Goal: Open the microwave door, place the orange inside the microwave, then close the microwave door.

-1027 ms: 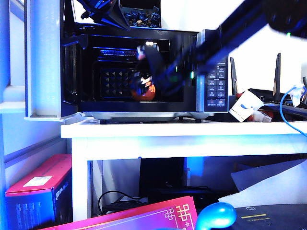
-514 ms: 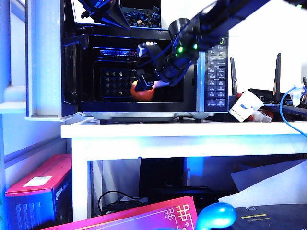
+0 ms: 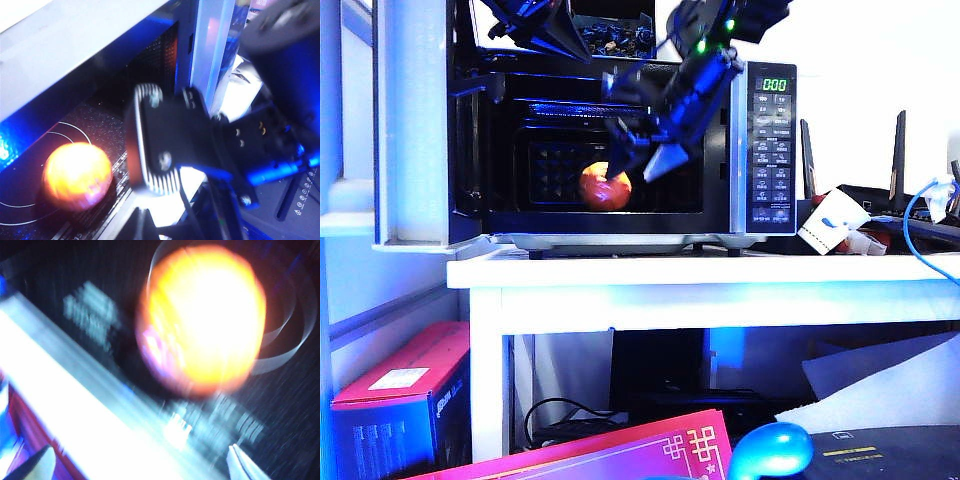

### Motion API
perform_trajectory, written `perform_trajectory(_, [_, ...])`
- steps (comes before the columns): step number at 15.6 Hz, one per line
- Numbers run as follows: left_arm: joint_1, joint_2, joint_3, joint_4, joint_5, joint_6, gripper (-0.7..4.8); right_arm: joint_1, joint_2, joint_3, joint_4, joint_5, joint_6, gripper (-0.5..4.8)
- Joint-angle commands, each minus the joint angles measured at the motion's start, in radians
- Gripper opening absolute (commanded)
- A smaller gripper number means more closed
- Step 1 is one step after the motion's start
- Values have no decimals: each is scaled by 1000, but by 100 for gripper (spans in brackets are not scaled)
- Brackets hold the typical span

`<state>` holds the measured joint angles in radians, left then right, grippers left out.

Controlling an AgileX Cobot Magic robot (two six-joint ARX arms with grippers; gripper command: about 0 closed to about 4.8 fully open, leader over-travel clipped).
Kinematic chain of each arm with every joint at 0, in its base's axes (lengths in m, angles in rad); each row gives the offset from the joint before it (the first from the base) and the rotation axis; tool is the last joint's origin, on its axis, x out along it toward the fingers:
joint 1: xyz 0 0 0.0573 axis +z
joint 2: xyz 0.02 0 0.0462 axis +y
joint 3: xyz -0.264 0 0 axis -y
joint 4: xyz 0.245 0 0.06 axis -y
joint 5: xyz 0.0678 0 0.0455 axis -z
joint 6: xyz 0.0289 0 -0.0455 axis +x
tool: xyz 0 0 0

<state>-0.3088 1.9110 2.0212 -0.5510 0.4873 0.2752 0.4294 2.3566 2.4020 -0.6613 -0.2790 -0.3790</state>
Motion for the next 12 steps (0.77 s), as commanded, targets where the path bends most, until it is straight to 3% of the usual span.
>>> perform_trajectory(1, [0, -7, 6, 10, 6, -2, -5, 3, -26, 7, -19, 24, 13, 479])
perform_trajectory(3, [0, -7, 10, 9, 6, -2, -5, 3, -64, 10, -77, 126, 26, 472])
perform_trajectory(6, [0, -7, 10, -1, 7, -2, -5, 2, -141, 10, -130, 159, 35, 290])
perform_trajectory(9, [0, -42, 12, -1, 11, -2, -5, 2, -231, 10, -118, 201, 34, 263])
perform_trajectory(10, [0, -64, 19, -3, 10, -18, -5, 2, -254, 10, -112, 233, 35, 175])
perform_trajectory(11, [0, -99, 24, -3, 10, -54, -5, 2, -278, 10, -104, 267, 34, -13])
perform_trajectory(12, [0, -135, 31, -21, 1, -74, -5, 2, -300, 10, -97, 295, 35, -1])
